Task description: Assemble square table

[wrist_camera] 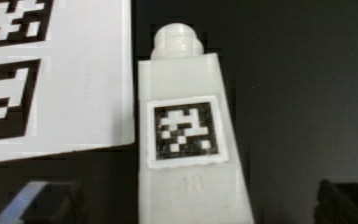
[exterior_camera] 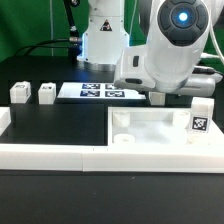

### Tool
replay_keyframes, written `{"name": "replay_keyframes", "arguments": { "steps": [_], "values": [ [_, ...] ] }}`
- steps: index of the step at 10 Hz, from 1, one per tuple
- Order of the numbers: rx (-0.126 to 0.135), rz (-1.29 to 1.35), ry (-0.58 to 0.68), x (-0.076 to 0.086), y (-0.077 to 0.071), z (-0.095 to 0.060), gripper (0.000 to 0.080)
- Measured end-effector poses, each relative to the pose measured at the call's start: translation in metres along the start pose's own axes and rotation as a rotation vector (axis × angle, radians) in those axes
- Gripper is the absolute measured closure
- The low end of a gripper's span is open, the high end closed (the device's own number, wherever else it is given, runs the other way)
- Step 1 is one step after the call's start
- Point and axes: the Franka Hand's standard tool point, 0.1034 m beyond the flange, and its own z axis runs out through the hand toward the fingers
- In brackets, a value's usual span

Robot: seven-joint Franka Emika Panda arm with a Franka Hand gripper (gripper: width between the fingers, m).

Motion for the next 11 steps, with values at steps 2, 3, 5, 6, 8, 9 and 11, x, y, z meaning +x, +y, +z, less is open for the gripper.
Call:
{"name": "replay_keyframes", "arguments": {
  "steps": [2,3,5,6,8,9,11],
  "values": [
    [0.042,0.020,-0.045,-0.006,-0.001,0.017,0.0151],
    [0.048,0.026,-0.059,-0.005,0.001,0.020,0.0151],
    [0.048,0.028,-0.055,-0.004,0.003,0.019,0.0151],
    [0.049,0.029,-0.055,-0.004,0.003,0.019,0.0250],
    [0.052,0.031,-0.055,-0.004,0.004,0.018,0.0427],
    [0.053,0.032,-0.055,-0.003,0.005,0.018,0.0511],
    [0.055,0.033,-0.055,-0.003,0.006,0.018,0.0511]
  ]
}}
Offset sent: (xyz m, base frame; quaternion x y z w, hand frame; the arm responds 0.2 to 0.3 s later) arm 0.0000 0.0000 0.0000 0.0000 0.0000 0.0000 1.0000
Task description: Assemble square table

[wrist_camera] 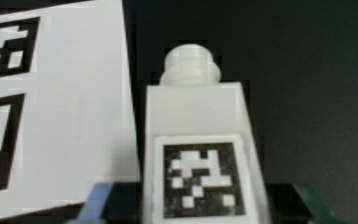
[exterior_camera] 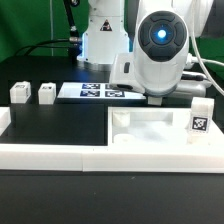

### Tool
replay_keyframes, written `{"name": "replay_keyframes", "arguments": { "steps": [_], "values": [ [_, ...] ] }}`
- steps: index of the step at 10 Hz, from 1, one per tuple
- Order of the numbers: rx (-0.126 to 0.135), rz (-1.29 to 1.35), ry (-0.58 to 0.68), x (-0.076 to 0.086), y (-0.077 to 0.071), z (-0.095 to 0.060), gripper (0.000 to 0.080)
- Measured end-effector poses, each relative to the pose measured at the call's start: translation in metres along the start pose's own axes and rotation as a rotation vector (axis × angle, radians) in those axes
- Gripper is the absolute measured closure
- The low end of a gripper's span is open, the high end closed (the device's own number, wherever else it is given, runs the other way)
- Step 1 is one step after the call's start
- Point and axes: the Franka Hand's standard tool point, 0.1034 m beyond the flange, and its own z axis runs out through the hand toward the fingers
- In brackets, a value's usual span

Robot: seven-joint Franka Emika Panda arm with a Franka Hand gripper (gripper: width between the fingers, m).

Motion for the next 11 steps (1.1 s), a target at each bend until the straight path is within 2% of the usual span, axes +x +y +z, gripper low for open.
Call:
{"name": "replay_keyframes", "arguments": {
  "steps": [5,6,8,9,10,11],
  "values": [
    [0.005,0.004,0.000,0.001,0.002,-0.001,0.0509],
    [0.009,0.004,0.007,0.001,0.003,-0.006,0.0509],
    [0.006,-0.042,0.077,-0.020,0.021,-0.070,0.0509],
    [-0.002,-0.064,0.127,-0.034,0.036,-0.097,0.0509],
    [-0.011,-0.066,0.158,-0.045,0.043,-0.106,0.0509],
    [-0.012,-0.063,0.161,-0.044,0.043,-0.102,0.0509]
  ]
}}
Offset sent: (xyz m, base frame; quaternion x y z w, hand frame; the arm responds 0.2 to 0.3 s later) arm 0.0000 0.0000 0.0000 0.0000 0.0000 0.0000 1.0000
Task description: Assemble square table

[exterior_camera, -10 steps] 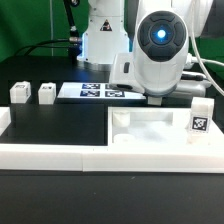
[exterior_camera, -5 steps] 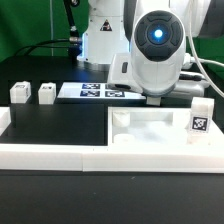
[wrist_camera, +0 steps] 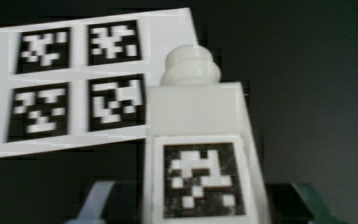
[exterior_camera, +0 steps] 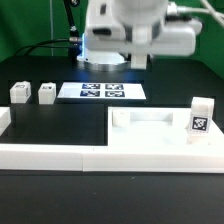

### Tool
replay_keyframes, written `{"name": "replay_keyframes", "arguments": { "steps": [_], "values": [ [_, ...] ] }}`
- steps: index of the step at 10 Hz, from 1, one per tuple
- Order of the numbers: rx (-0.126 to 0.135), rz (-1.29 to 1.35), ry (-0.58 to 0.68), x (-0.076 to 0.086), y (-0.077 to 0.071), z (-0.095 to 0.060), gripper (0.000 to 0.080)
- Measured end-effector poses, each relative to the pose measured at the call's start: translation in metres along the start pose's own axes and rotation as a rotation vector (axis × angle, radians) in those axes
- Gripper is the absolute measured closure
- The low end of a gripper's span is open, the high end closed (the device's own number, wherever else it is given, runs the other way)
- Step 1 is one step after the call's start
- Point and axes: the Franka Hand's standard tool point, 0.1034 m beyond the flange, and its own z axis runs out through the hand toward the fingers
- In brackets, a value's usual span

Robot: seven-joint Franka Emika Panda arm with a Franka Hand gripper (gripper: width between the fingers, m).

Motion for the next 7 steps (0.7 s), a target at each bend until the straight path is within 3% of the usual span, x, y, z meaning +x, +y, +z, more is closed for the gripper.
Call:
{"name": "replay_keyframes", "arguments": {
  "steps": [3,4,5,6,7],
  "values": [
    [0.012,-0.016,0.186,0.008,-0.004,-0.005,0.0509],
    [0.021,-0.028,0.268,0.014,-0.005,-0.018,0.0509],
    [0.035,-0.035,0.356,0.024,-0.007,-0.051,0.0509],
    [0.031,-0.046,0.440,0.033,-0.008,-0.083,0.0509],
    [-0.013,-0.085,0.602,0.039,-0.010,-0.124,0.0509]
  ]
}}
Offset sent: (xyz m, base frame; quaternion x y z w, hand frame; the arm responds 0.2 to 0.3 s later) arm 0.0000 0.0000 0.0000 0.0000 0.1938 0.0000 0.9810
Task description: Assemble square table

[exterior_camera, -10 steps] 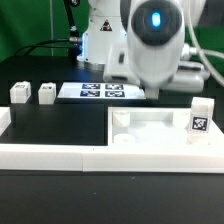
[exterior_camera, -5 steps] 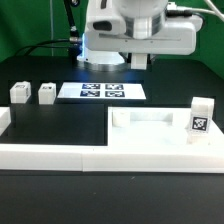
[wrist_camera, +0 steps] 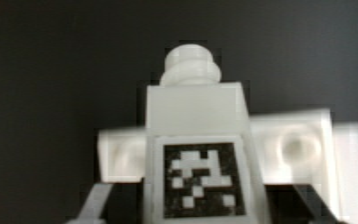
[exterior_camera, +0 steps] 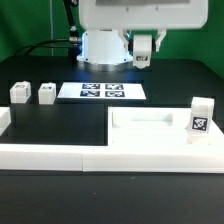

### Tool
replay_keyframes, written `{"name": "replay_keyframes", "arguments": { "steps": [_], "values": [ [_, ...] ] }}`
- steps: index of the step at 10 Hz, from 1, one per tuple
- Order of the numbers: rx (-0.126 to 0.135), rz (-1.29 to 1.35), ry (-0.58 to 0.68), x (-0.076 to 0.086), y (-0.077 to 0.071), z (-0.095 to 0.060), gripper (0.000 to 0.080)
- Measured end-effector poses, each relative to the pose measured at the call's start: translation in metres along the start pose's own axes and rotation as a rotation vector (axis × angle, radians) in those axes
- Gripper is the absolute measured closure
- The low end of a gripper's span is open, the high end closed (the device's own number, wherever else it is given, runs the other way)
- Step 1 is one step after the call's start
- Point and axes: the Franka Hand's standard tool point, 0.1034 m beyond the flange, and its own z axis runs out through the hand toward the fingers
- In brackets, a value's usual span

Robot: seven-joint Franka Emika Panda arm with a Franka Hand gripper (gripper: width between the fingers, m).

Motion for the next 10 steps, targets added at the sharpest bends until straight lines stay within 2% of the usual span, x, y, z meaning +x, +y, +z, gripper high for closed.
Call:
{"name": "replay_keyframes", "arguments": {
  "steps": [1,4,5,6,8,9,10],
  "values": [
    [-0.037,-0.038,0.090,0.010,0.000,-0.018,0.0509],
    [-0.017,-0.046,0.329,0.016,-0.002,-0.014,0.0509],
    [-0.016,-0.048,0.384,0.018,-0.002,-0.013,0.0509],
    [-0.022,-0.073,0.512,0.028,0.000,-0.015,0.0509],
    [-0.082,-0.126,0.669,0.066,0.031,-0.011,0.0509],
    [-0.111,-0.143,0.756,0.084,0.042,-0.022,0.0509],
    [-0.112,-0.136,0.784,0.087,0.046,-0.018,0.0509]
  ]
}}
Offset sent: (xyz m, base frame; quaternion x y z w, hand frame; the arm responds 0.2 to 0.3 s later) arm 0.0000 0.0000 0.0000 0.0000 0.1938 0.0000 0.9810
